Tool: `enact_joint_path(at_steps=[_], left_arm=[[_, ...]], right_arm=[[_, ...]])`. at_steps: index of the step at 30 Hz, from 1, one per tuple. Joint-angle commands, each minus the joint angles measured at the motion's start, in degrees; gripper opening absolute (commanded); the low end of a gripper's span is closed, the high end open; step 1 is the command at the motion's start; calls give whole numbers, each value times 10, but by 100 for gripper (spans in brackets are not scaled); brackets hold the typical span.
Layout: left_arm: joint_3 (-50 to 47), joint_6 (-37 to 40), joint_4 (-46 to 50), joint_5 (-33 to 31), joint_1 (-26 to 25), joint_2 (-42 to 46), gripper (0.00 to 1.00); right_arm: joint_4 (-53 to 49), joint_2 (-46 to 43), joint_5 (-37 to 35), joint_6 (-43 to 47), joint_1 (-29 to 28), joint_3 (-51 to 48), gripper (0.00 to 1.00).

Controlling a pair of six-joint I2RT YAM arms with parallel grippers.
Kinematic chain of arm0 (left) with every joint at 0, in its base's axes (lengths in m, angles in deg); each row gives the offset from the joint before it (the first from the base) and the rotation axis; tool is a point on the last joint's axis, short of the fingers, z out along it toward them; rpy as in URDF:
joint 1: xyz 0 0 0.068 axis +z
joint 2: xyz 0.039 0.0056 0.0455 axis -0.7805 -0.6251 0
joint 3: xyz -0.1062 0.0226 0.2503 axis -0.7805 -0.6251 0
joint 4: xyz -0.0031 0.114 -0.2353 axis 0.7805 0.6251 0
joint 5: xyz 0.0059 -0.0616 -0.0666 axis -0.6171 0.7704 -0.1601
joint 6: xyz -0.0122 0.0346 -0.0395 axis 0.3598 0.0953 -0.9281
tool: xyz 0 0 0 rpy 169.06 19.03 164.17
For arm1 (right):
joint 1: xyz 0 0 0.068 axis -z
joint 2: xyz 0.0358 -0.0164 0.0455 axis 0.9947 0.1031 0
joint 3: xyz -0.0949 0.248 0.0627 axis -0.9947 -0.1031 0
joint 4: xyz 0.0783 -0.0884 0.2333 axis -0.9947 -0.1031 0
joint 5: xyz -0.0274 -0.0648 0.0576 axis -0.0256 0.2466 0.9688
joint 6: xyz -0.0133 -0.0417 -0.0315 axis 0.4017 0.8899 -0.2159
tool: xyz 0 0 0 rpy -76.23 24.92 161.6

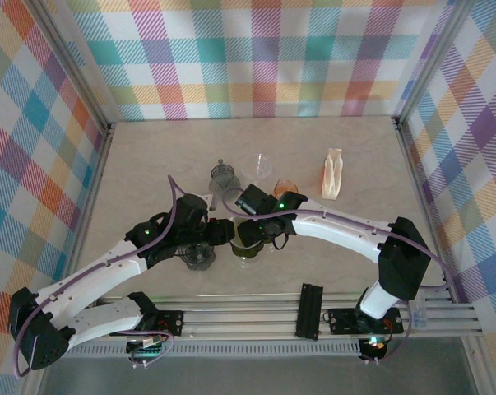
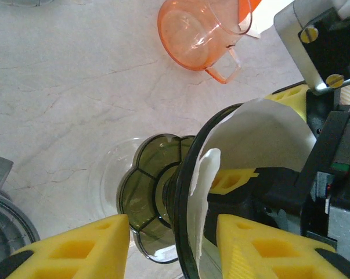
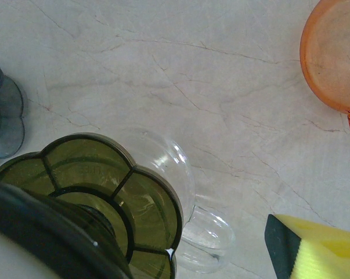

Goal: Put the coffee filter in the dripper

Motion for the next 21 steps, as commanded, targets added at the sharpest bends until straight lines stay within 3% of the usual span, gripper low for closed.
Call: enact_joint_path(at_steps=[1,21], left_arm=[[-9,1,-1,12,-7,-5,42],[-13,-1,-8,15,-7,-8,39]], right_arm=[[-2,-9,-14,-5,2,-8,83],[-29,-139,-48,-36,2,-37,85]])
